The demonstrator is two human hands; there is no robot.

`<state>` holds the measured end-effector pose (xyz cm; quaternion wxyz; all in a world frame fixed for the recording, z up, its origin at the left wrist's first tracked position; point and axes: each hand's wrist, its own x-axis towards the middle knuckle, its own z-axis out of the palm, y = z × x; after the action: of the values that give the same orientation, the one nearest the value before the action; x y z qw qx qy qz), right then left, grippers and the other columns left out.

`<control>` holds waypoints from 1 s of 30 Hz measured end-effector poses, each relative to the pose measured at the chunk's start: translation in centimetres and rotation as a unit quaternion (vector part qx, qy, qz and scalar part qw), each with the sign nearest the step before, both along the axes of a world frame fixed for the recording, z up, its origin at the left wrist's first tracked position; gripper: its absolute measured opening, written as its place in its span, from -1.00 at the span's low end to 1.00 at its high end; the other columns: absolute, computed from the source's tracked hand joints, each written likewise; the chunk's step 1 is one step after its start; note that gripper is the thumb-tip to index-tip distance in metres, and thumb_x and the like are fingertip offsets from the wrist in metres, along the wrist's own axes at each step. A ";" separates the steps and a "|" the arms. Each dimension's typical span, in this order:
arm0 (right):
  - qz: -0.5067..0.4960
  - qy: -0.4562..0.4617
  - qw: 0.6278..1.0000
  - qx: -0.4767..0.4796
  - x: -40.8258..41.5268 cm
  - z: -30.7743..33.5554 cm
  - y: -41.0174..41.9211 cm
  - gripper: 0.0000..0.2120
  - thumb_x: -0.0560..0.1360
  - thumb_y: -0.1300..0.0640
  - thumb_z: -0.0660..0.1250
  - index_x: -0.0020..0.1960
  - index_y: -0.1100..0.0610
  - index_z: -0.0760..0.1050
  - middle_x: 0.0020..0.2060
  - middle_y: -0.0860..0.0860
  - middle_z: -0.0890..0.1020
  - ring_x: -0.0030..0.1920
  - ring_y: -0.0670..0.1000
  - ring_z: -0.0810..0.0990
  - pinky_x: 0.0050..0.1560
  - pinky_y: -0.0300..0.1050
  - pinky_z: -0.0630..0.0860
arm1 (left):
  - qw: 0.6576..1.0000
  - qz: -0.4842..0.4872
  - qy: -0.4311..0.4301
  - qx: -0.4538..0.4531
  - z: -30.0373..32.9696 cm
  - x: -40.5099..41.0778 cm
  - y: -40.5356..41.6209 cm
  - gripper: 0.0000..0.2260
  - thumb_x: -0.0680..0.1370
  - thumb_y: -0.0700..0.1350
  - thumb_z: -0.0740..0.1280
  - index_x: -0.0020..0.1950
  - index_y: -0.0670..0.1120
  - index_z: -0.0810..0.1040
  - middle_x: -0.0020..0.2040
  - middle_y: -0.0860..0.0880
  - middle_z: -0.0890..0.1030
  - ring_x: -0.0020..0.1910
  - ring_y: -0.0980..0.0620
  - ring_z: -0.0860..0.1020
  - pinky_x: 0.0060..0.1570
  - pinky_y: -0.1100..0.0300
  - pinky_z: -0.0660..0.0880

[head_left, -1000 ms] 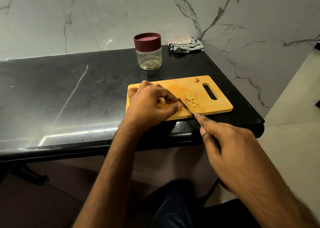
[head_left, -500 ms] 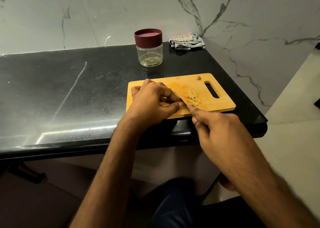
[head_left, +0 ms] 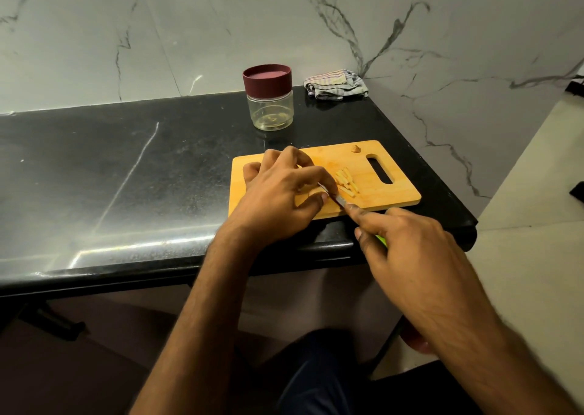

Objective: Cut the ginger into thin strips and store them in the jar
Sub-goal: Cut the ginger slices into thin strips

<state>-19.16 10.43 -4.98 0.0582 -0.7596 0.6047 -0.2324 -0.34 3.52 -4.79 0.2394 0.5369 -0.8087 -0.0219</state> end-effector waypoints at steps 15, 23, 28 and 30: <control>0.016 -0.068 0.997 -0.026 -0.1 -0.1 0.5 -0.60 0.60 -0.03 0.14 0.43 -0.19 0.32 -0.19 -0.16 0.51 -0.22 -0.16 0.46 -0.33 -0.41 0.28 | 0.992 0.037 0.120 0.002 -0.4 0.5 0.4 -0.79 0.48 0.17 0.46 0.06 0.19 0.55 -0.05 0.25 0.58 0.15 0.19 0.38 0.13 0.08 0.11; 0.026 -0.077 0.997 0.007 0.1 0.0 0.9 -0.59 0.61 -0.02 0.14 0.45 -0.21 0.29 -0.34 -0.19 0.42 -0.32 -0.20 0.42 -0.40 -0.41 0.20 | 0.993 0.042 0.111 0.023 0.0 0.5 0.2 -0.94 0.50 0.11 0.47 -0.06 0.20 0.68 0.05 0.23 0.61 0.18 0.16 0.37 0.09 0.05 0.10; 0.033 -0.081 0.996 0.004 0.1 0.0 1.5 -0.59 0.60 -0.03 0.13 0.45 -0.20 0.29 -0.24 -0.18 0.51 -0.25 -0.19 0.47 -0.35 -0.43 0.26 | 0.993 0.029 0.110 0.025 0.1 0.5 0.2 -0.96 0.51 0.08 0.47 -0.13 0.24 0.66 0.05 0.22 0.62 0.17 0.12 0.41 0.20 -0.12 0.30; 0.033 -0.079 0.996 -0.001 0.0 0.0 1.7 -0.59 0.60 -0.03 0.14 0.44 -0.20 0.30 -0.20 -0.17 0.54 -0.23 -0.18 0.49 -0.32 -0.42 0.30 | 0.994 0.024 0.108 0.026 0.1 0.5 0.2 -0.89 0.50 0.08 0.48 -0.18 0.28 0.61 0.03 0.22 0.62 0.16 0.12 0.43 0.20 -0.18 0.34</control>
<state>-19.14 12.16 -4.96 0.1128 -0.7585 0.5724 -0.2904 0.15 3.74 -4.67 0.3118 0.5567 -0.7641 -0.0946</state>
